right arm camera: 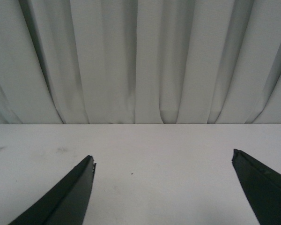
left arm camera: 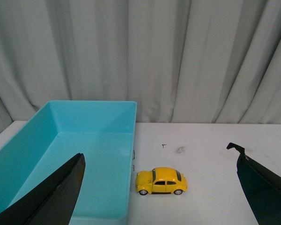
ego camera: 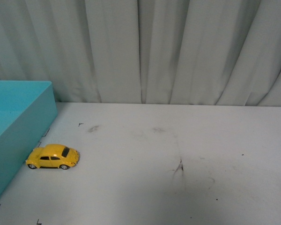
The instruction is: Wind up and store yellow beetle toy
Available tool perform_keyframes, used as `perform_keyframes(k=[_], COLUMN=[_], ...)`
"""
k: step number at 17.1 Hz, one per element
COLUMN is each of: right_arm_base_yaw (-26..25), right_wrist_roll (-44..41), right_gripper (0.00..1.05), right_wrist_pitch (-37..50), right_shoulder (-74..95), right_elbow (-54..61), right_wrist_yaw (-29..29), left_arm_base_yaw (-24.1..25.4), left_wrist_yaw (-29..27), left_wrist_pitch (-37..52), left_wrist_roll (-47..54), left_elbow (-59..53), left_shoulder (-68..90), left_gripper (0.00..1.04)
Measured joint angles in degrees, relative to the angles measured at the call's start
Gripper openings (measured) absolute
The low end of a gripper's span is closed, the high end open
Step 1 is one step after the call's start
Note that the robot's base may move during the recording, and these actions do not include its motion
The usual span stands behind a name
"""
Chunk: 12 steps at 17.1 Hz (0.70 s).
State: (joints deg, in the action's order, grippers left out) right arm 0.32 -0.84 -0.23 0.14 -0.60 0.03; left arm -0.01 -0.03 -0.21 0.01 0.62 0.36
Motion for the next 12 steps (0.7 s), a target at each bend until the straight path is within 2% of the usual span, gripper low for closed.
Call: perform_keyframes(k=[1, 2, 3, 4, 6, 8, 10, 12], right_arm_base_yaw=[0.00, 0.00, 0.00, 0.00, -0.07, -0.07, -0.07, -0.07], right_wrist_roll=[0.00, 0.02, 0.00, 0.02, 0.02, 0.02, 0.02, 0.00], right_gripper=[0.97, 0.99, 0.98, 0.98, 0.98, 0.98, 0.98, 0.98], right_wrist_pitch=[0.00, 0.00, 0.00, 0.04, 0.00, 0.00, 0.02, 0.02], right_shoulder=[0.00, 0.00, 0.00, 0.00, 0.07, 0.07, 0.07, 0.07], right_elbow=[0.00, 0.00, 0.00, 0.00, 0.00, 0.00, 0.00, 0.00], right_wrist_yaw=[-0.02, 0.07, -0.04, 0.02, 0.02, 0.00, 0.00, 0.00], left_arm_base_yaw=[-0.02, -3.41, -5.18, -2.86, 1.07, 1.90, 0.04, -3.45], left_wrist_yaw=[-0.04, -8.24, -16.70, -19.63, -15.50, -9.33, -5.25, 0.00], left_wrist_pitch=[-0.07, -7.72, -7.98, -2.25, 11.67, 22.82, 27.65, 27.47], left_wrist_roll=[0.00, -5.35, -14.49, -20.33, -22.49, -20.41, -16.83, -11.43], left_elbow=[0.00, 2.78, 7.23, 10.78, 17.94, 23.89, 33.42, 44.76], left_shoulder=[0.02, 3.48, 13.88, 20.61, 34.69, 51.98, 68.04, 80.61], left_gripper=[0.98, 0.98, 0.98, 0.98, 0.98, 0.98, 0.98, 0.98])
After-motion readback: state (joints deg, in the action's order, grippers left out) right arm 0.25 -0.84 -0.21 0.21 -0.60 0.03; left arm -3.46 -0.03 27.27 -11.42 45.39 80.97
